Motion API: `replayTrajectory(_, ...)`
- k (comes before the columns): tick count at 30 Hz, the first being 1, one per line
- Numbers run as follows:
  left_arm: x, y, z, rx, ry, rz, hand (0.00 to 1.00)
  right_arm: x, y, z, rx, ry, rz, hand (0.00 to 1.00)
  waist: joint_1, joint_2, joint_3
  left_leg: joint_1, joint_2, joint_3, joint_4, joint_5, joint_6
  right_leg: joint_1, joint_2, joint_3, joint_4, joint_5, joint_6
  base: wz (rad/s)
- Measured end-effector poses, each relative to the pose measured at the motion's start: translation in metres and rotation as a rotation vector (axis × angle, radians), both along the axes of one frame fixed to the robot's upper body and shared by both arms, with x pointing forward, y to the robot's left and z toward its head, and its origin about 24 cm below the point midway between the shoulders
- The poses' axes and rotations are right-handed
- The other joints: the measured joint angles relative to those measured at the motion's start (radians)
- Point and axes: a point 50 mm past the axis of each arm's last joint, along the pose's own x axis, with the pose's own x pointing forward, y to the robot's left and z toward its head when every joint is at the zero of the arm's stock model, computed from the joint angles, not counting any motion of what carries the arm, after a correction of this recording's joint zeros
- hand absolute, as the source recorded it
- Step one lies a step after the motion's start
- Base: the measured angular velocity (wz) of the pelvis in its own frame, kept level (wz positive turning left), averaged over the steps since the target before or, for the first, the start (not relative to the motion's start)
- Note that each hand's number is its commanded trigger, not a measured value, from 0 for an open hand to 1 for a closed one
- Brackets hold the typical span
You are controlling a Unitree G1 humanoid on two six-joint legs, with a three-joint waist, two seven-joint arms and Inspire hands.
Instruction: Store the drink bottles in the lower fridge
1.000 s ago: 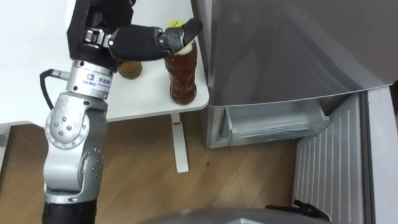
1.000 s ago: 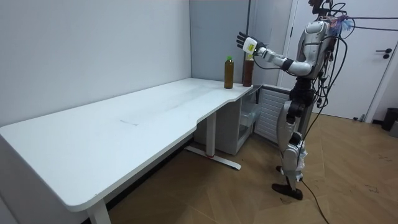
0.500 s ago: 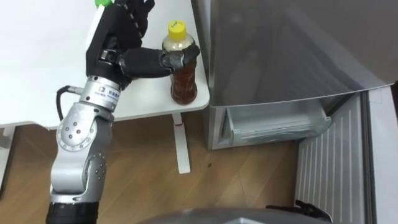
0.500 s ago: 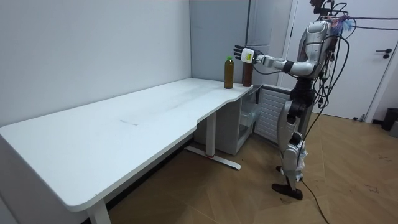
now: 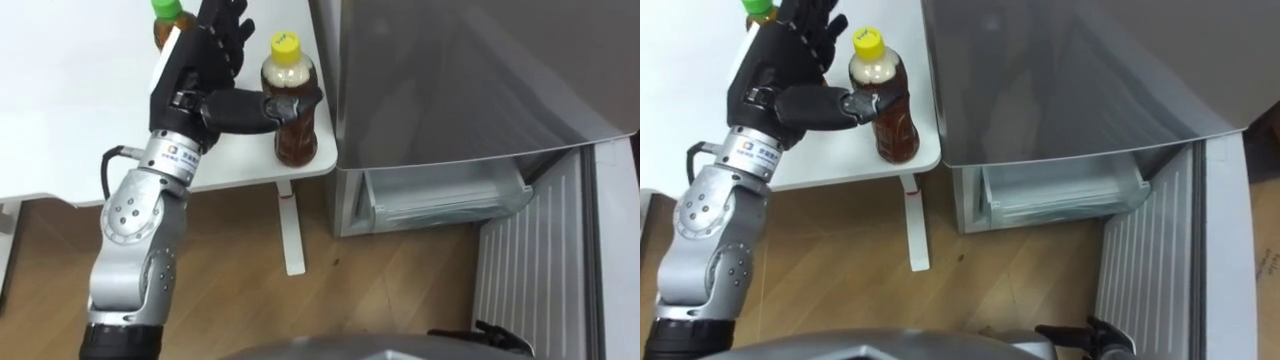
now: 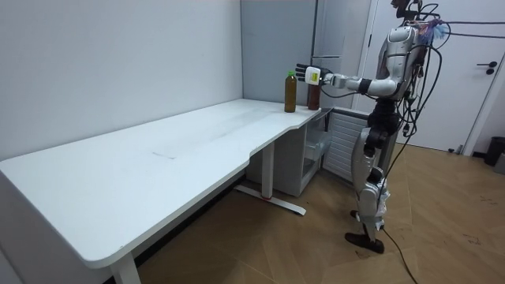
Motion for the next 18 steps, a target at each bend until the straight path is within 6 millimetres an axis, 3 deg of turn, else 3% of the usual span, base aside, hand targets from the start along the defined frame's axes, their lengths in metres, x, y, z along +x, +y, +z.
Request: replayTrajectory(18, 0.0002, -0.0055, -0.0065, -0.004, 0.028, -0.021, 0.0, 0.004, 0.0005, 0.0005, -0.015, -0.004, 0.054, 0.0, -0.001, -0.003, -0.0001, -0.001, 0.001, 0.001, 0.0, 0.0, 0.0, 0.0, 0.001, 0.001, 0.001, 0.0, 0.0, 0.0)
